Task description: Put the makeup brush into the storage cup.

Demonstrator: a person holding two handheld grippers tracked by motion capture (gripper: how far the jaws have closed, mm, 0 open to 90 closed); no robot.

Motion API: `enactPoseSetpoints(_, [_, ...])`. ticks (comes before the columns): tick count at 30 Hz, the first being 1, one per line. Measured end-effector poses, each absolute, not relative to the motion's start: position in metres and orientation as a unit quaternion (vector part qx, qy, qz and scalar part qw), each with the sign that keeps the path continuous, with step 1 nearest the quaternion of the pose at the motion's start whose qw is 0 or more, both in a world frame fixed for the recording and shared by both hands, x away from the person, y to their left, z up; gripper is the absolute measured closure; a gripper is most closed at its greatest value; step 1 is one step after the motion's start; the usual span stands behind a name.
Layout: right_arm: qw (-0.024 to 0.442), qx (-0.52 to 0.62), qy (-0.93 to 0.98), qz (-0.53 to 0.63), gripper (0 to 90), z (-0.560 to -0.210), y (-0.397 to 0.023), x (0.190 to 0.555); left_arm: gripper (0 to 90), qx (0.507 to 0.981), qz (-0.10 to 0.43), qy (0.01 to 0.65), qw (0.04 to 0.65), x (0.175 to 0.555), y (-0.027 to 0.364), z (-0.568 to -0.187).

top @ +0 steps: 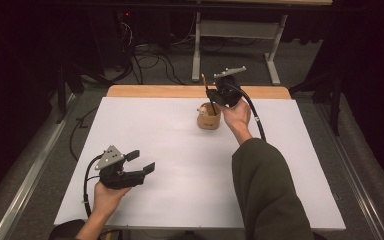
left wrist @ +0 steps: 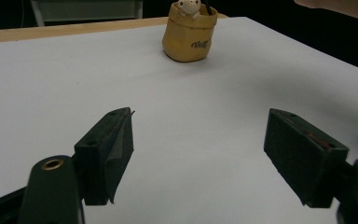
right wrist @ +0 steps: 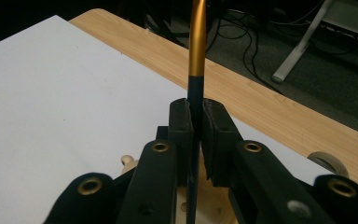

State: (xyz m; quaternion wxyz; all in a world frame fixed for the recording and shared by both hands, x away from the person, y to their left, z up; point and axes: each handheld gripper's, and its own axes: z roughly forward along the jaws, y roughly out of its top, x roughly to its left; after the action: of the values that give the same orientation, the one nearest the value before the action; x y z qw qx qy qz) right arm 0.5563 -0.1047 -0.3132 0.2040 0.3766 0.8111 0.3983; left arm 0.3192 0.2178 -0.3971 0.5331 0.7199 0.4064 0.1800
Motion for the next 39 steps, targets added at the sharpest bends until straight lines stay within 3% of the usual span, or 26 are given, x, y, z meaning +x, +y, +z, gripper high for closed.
enactPoseSetpoints(29, [0.186, 0.395, 0.820, 0.370, 83.9, -0.331, -0.105, 0.560, 24.6, 0.724, 0.181, 0.405, 0.529, 0.319, 0.218, -0.397])
enactPoseSetpoints(32, [0.186, 0.399, 0.820, 0.366, 75.9, -0.332, -0.108, 0.559, 24.5, 0.723, 0.180, 0.405, 0.530, 0.319, 0.219, -0.397])
enactPoseSetpoints(39, [0.178, 0.403, 0.821, 0.364, 71.0, -0.331, -0.117, 0.550, 24.5, 0.724, 0.180, 0.406, 0.529, 0.319, 0.218, -0.397])
